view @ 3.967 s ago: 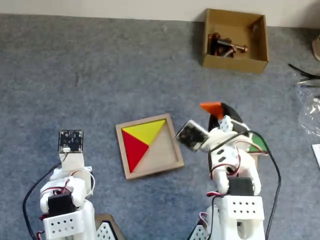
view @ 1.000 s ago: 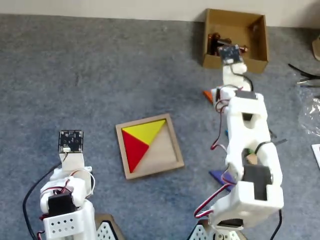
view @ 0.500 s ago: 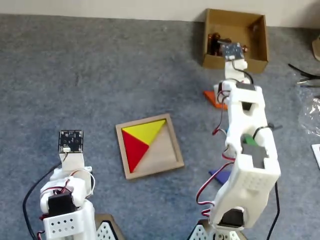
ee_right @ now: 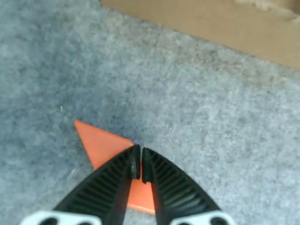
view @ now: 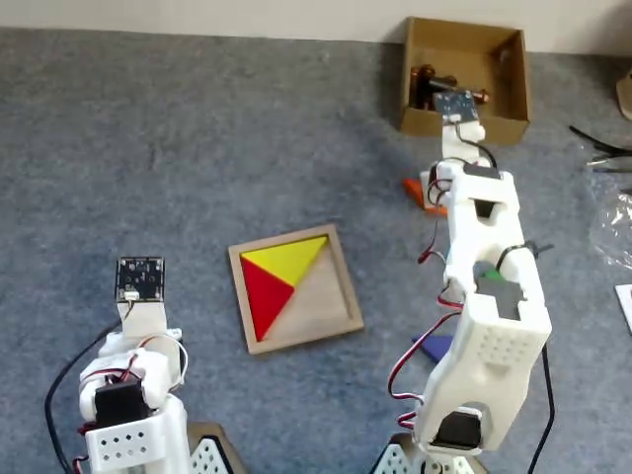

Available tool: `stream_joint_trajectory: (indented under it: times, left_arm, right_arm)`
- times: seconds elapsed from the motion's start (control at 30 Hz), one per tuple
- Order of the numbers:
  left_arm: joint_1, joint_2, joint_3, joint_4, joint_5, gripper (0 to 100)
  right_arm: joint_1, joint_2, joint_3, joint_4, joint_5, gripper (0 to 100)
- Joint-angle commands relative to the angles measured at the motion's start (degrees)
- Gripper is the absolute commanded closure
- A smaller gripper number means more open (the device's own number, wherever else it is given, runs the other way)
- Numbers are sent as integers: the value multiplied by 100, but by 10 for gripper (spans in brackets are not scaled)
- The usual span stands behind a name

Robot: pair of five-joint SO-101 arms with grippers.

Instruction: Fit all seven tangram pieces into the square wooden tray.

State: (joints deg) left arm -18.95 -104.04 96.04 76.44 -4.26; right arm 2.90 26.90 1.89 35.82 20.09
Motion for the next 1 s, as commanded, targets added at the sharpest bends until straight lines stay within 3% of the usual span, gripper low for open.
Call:
stream_joint_trajectory:
  times: [0.0, 0.3, 0.97]
  left_arm:
    - [-75, -31, 110, 26, 53, 995]
    - [-75, -31, 110, 26, 53, 995]
    - [-75, -31, 110, 26, 53, 995]
  right_arm:
    - [-84, -57, -268, 40, -26, 993]
    - [-664, -4, -259, 470, 9, 993]
    - [-1121, -22, 848, 479, 18, 993]
